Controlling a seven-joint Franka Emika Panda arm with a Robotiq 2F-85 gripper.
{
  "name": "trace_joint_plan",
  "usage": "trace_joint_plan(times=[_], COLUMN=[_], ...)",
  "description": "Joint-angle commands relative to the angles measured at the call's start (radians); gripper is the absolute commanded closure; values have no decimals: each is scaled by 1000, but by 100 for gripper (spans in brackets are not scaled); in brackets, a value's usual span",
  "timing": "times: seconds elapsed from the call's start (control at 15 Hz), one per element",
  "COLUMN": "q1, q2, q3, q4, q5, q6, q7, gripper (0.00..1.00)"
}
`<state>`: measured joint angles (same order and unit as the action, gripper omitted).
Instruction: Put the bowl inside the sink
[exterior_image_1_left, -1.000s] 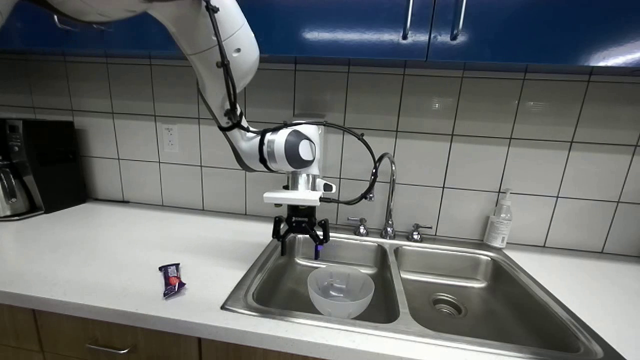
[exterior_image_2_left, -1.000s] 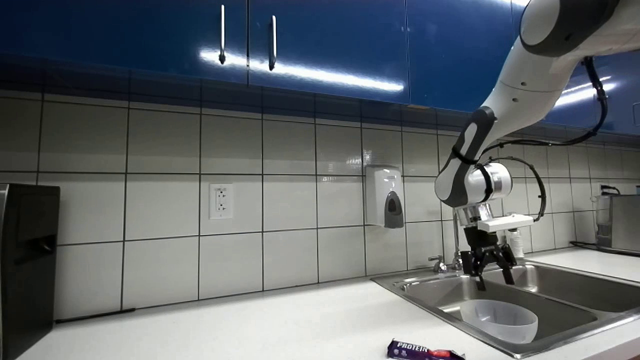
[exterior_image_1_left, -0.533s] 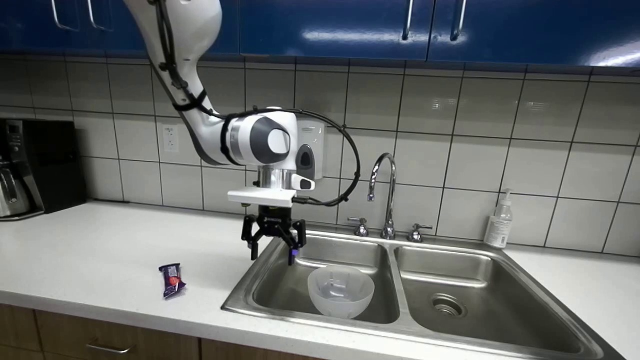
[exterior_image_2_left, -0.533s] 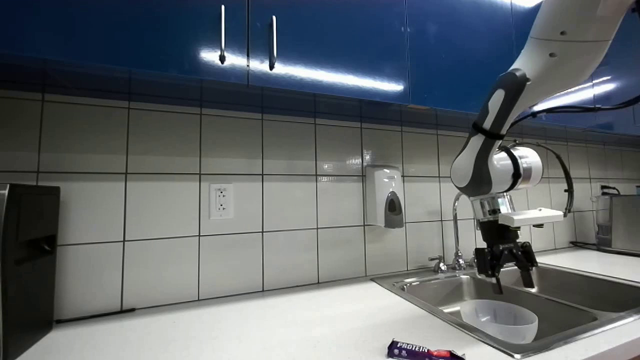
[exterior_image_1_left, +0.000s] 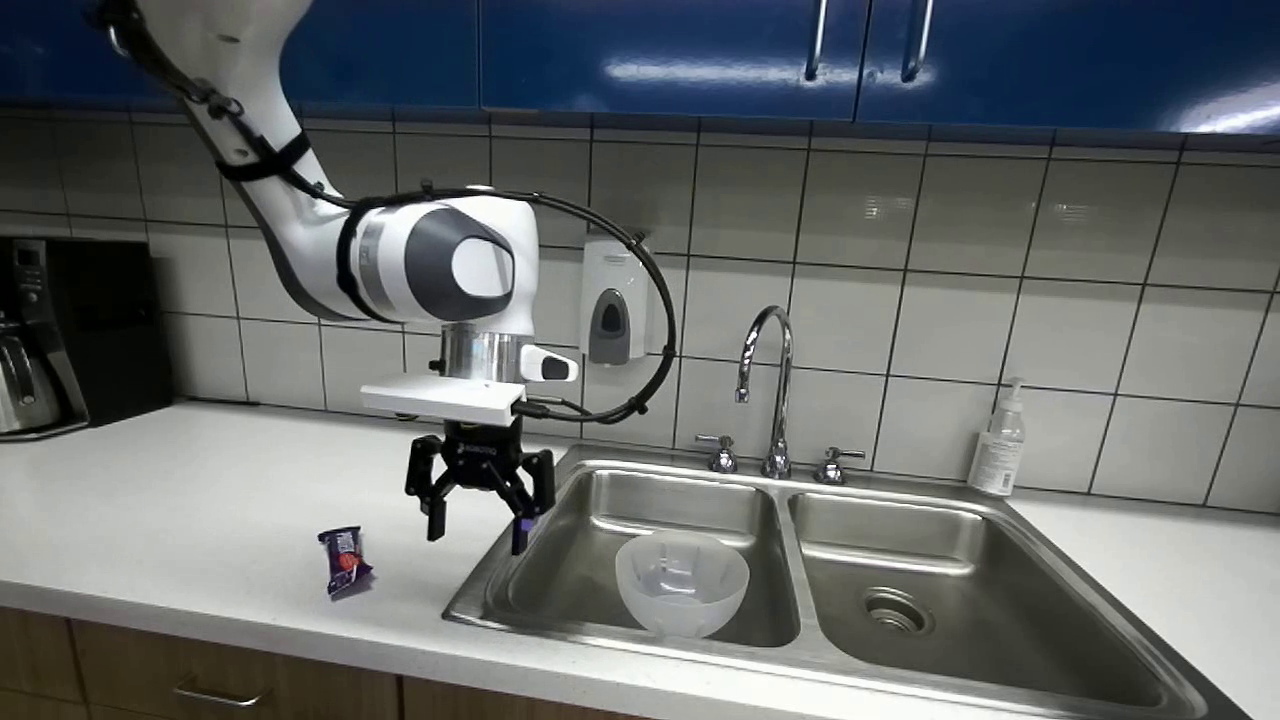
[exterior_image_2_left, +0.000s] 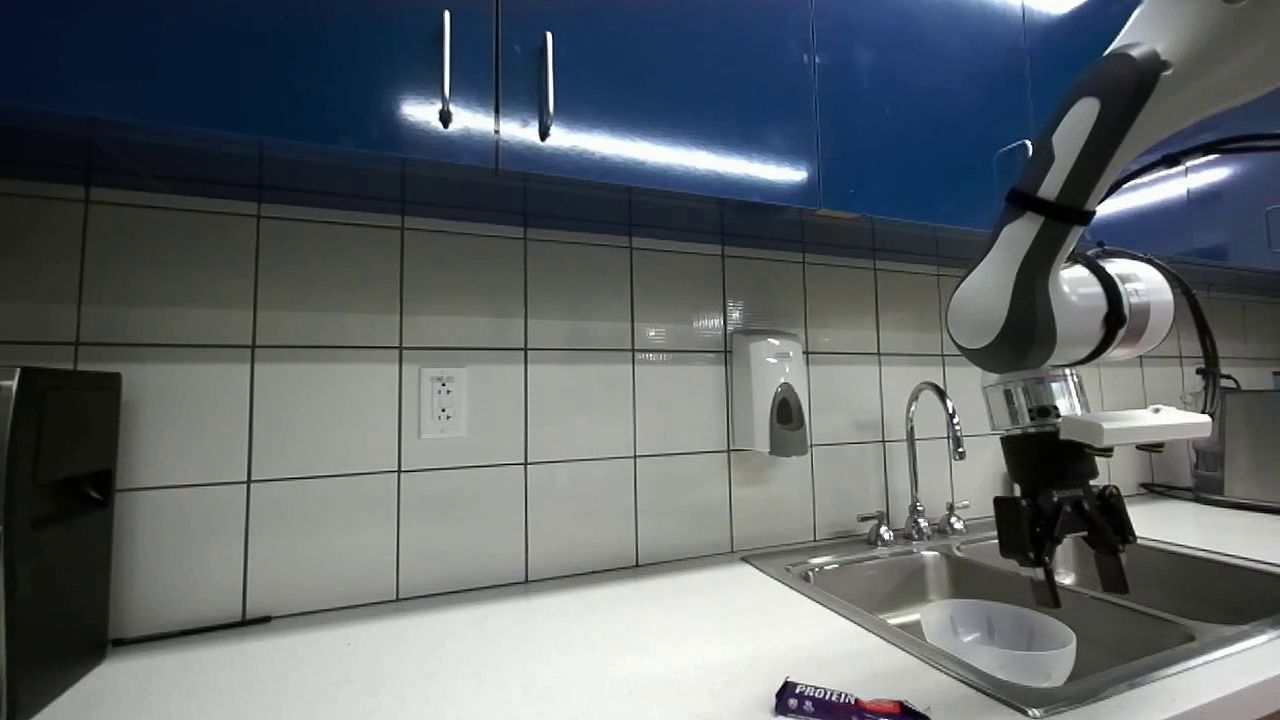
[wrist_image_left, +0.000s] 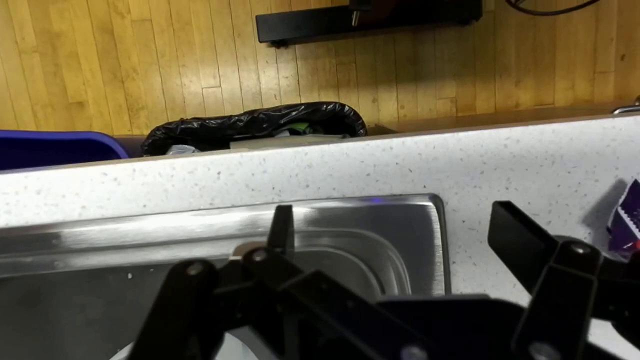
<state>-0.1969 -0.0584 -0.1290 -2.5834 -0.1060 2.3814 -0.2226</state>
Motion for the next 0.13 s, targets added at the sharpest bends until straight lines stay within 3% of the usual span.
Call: trace_joint_plan(times=[0.0, 0.07], q1=[14, 14], q2=[-6, -7], q3=[-14, -14], q4=[-3, -4], q5=[-1, -1], q6=[-2, -2], q7=[1, 1], gripper=[0, 0])
